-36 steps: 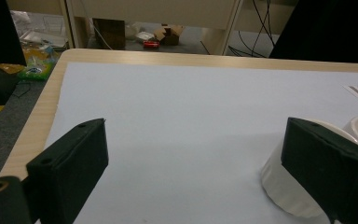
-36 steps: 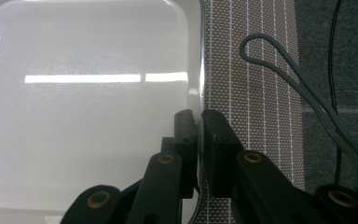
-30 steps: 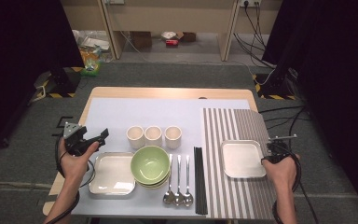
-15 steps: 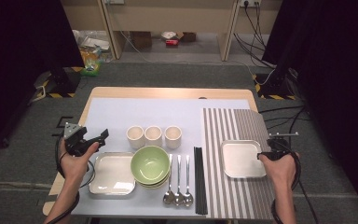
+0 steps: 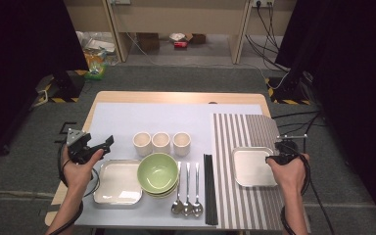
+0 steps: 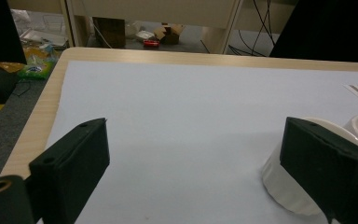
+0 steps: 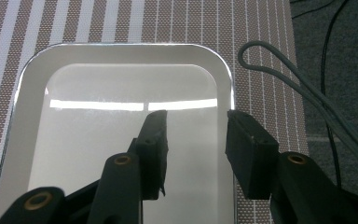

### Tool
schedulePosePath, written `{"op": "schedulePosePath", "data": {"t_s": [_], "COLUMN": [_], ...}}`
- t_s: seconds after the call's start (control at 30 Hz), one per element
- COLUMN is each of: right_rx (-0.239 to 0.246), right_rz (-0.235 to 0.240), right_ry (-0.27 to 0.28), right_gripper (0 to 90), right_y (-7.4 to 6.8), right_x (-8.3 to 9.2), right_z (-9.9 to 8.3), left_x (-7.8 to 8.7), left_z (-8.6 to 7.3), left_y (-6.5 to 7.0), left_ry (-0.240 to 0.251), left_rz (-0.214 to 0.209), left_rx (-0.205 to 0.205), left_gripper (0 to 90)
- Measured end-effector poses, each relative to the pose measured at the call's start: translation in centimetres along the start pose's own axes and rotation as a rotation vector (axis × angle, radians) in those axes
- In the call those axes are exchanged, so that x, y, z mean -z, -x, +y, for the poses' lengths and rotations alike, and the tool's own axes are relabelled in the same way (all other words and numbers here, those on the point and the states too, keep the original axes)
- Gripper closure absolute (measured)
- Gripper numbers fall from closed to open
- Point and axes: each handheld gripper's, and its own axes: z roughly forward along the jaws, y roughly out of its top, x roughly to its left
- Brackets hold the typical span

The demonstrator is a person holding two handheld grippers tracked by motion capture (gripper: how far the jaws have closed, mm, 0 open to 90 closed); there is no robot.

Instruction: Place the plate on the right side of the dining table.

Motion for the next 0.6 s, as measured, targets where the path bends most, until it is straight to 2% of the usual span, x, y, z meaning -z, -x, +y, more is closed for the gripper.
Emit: {"op": "schedulePosePath", "data": {"t_s": [0.1, 0.6], "right_rx": [0.026, 0.055], "right_rz": [0.005, 0.017], "right_ry": [0.001, 0.019], "right_gripper": [60.2, 59.9], "right_y": [-0.4, -2.1], "right_x": [-0.2, 0.0], "right_z": [0.0, 0.8], "left_x": [0.0, 0.1], "left_z": [-0.1, -0.1], "left_y": [0.0, 0.0], "left_ry": [-0.005, 0.000], "left_rz": [0.000, -0.006], "left_rx": [-0.001, 0.004], "left_gripper": [7.4, 8.4]}}
